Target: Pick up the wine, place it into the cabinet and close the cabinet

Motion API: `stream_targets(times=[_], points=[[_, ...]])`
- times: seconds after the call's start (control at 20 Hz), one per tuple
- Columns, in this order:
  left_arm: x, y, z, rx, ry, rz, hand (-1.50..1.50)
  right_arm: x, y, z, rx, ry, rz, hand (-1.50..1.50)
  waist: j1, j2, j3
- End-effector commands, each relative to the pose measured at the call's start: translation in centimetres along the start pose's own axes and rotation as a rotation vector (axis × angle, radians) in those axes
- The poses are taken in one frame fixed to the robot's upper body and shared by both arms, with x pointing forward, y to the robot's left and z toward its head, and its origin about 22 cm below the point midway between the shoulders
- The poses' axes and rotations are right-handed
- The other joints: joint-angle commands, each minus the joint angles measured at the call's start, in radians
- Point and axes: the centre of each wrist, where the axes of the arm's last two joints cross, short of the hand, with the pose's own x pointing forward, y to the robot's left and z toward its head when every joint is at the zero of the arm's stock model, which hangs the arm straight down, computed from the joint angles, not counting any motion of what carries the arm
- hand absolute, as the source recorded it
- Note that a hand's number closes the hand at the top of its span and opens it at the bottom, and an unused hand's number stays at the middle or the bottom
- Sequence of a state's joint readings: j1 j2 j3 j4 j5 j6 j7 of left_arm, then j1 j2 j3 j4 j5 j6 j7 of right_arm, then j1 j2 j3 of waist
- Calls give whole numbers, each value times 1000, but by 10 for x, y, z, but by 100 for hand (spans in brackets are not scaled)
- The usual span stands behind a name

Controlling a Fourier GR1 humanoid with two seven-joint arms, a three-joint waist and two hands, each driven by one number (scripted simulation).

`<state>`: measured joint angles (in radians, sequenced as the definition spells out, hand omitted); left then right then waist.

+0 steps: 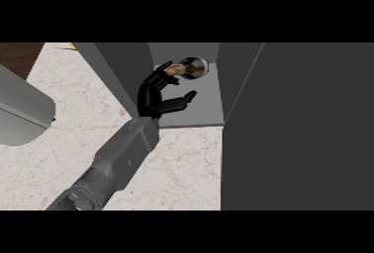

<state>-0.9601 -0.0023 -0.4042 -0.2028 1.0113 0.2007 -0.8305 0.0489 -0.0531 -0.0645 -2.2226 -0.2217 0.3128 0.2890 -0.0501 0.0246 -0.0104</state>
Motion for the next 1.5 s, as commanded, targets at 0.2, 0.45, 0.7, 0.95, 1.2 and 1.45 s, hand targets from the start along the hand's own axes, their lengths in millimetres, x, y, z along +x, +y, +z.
stream_targets(times=[0.2, 0.45, 0.7, 0.95, 1.2, 1.45], points=[[1, 4, 1, 23, -114, 19, -150, 0, -1, 5, 2, 4, 10, -150, 36, -21, 10], [-8, 19, 18, 12, -119, -8, -150, 7, 4, 7, -18, 16, 16, -150, 61, -30, 11], [-2, 1, 33, -94, -120, -14, -150, 23, 3, 6, -24, 18, 10, -150, 79, -39, 11], [12, -12, 71, -220, -51, 36, -150, 7, -1, 10, -31, 19, 21, -150, 93, -42, 12], [58, 0, 93, -304, -46, 43, -150, 14, 1, 12, -52, 7, 10, -150, 88, -39, 12], [100, 7, 130, -307, -79, 73, -150, 23, 2, 8, -7, -9, 13, -150, 69, -32, 11]])
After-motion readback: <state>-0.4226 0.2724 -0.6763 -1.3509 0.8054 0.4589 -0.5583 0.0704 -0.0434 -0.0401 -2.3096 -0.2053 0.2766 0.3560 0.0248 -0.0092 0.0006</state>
